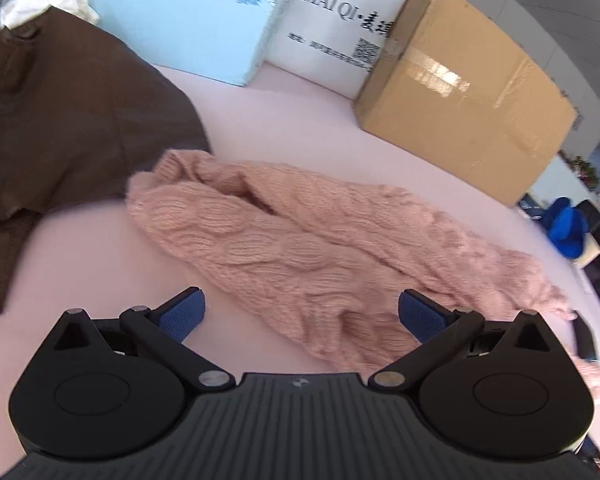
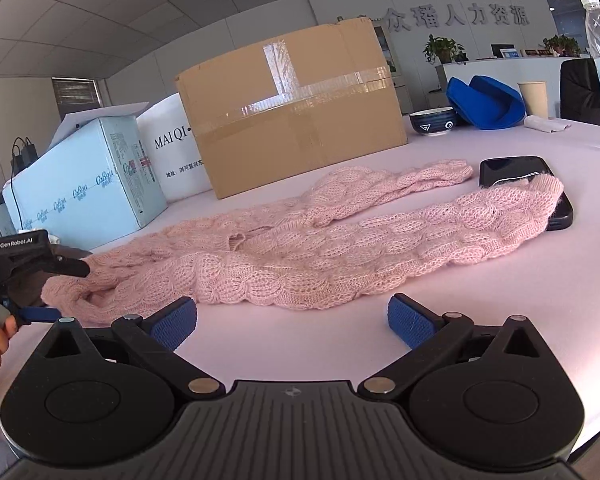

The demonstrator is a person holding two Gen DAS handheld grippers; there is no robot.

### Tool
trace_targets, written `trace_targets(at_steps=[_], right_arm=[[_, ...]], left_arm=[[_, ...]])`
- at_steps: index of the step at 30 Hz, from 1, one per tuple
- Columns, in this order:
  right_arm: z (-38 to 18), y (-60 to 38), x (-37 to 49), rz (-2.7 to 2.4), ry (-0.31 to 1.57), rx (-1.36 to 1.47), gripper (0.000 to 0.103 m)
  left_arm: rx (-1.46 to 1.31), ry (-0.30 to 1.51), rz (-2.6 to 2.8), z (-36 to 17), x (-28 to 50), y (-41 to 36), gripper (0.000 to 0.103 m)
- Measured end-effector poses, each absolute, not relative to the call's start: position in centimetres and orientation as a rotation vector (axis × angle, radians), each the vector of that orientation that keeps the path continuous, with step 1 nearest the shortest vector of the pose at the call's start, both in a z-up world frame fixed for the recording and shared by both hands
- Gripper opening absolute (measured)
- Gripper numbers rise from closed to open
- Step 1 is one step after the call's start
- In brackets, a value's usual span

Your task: Fold clothes

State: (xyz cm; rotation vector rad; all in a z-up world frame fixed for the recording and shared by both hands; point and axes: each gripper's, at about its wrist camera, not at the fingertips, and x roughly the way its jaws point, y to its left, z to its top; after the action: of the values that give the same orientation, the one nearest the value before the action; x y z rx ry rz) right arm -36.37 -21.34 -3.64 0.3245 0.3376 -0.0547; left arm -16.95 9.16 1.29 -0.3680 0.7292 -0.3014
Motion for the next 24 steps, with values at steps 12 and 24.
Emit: trace_targets(at_steps=[12, 24], right_arm=[[-4.1, -20.4, -36.4, -0.09, 0.301, 0.284, 0.103], [-5.3, -19.3, -36.6, -0.112, 0.239, 0.189, 0.103]], left_arm=[[-0.208, 0.654, -0.247, 0.4, -17.1, 6.2, 0.103], [-0.2, 0.61, -0.212, 0.3, -17.5, 6.4, 0.069]])
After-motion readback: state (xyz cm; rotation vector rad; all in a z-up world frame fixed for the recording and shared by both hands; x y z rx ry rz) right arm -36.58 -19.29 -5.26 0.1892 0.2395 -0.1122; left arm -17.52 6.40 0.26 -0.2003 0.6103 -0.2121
